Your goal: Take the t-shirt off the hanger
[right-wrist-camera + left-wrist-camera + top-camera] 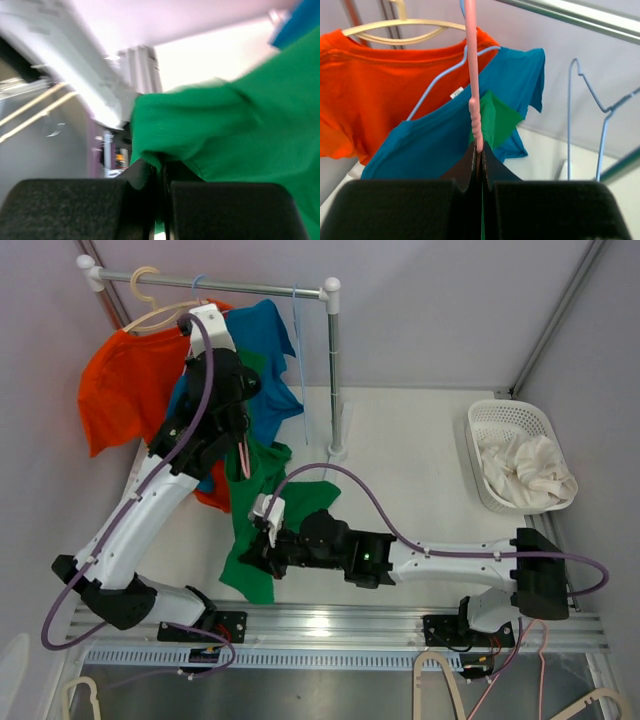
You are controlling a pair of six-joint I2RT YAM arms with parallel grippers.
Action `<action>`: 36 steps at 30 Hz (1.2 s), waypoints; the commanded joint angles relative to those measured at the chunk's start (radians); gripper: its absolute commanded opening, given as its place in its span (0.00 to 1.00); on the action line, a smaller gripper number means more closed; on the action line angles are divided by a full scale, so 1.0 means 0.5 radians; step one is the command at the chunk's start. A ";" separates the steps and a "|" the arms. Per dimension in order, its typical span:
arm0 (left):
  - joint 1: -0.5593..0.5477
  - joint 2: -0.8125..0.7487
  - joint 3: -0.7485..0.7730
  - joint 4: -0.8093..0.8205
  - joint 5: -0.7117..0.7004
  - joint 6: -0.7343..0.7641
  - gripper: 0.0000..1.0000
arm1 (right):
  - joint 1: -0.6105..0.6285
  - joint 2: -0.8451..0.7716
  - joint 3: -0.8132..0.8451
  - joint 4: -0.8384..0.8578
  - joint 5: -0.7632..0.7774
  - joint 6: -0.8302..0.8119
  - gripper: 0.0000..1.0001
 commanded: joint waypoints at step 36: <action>0.043 -1.042 -0.619 -0.578 1.151 -0.484 0.01 | -1.397 -0.558 1.353 -1.720 1.422 0.148 0.00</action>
